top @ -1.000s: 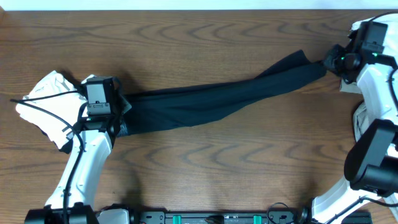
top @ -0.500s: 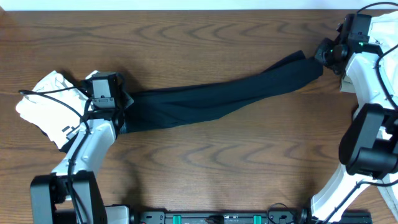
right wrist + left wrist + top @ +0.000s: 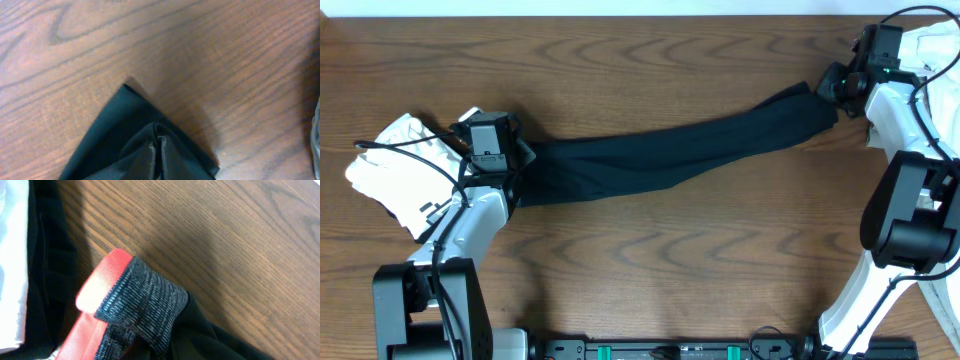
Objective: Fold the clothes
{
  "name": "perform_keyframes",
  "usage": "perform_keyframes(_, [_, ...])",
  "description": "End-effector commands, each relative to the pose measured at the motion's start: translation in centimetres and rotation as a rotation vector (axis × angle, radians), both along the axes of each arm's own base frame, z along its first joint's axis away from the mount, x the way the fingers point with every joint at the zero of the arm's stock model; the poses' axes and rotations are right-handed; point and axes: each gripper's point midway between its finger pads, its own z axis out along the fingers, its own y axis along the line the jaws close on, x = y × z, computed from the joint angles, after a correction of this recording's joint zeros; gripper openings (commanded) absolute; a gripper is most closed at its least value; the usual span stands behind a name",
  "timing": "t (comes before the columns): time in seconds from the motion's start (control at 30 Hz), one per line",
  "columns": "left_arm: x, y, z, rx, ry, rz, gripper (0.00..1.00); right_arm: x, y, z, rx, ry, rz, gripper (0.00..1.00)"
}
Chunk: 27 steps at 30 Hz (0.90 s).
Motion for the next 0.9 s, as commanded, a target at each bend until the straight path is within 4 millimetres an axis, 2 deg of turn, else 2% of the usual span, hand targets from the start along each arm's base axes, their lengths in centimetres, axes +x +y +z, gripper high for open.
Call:
perform_keyframes(0.0, [0.7, 0.8, 0.7, 0.025, -0.021, 0.029, 0.47, 1.3, 0.7, 0.4, -0.023, -0.032, 0.013, 0.18])
perform_keyframes(0.03, [0.7, 0.8, 0.7, 0.025, -0.023, 0.029, 0.67, 1.5, 0.8, 0.5, -0.025, -0.045, 0.017, 0.21])
perform_keyframes(0.07, [0.7, 0.8, 0.8, 0.025, -0.025, 0.029, 0.81, 1.7, 0.8, 0.6, -0.027, -0.051, 0.017, 0.24])
perform_keyframes(0.1, [0.7, 0.8, 0.8, 0.025, -0.025, 0.029, 0.93, 1.8, 0.8, 0.7, -0.027, -0.056, 0.017, 0.29])
perform_keyframes(0.13, [0.7, 0.8, 0.7, 0.025, -0.024, 0.029, 0.98, 1.8, 0.8, 0.7, -0.028, -0.057, 0.017, 0.34])
perform_keyframes(0.23, [0.7, 0.8, 0.7, 0.023, -0.02, 0.028, 0.99, 1.6, 0.6, 0.6, -0.027, -0.047, 0.014, 0.36])
perform_keyframes(0.37, [0.2, -0.3, 0.0, -0.027, 0.012, -0.017, 0.99, 0.9, 0.7, 0.1, -0.031, -0.012, 0.039, 0.34])
perform_keyframes(0.63, [-2.5, -0.9, -2.3, -0.053, 0.159, -0.032, 0.99, -1.1, 0.5, -1.1, -0.067, 0.087, 0.068, 0.33])
perform_keyframes(0.77, [-3.7, -1.0, -3.0, -0.049, 0.216, -0.042, 0.99, -1.7, 0.0, -1.4, -0.075, 0.109, 0.056, 0.39])
perform_keyframes(0.87, [-3.9, -1.0, -3.1, -0.04, 0.229, -0.054, 0.99, -1.9, -0.6, -1.4, -0.072, 0.118, 0.044, 0.4])
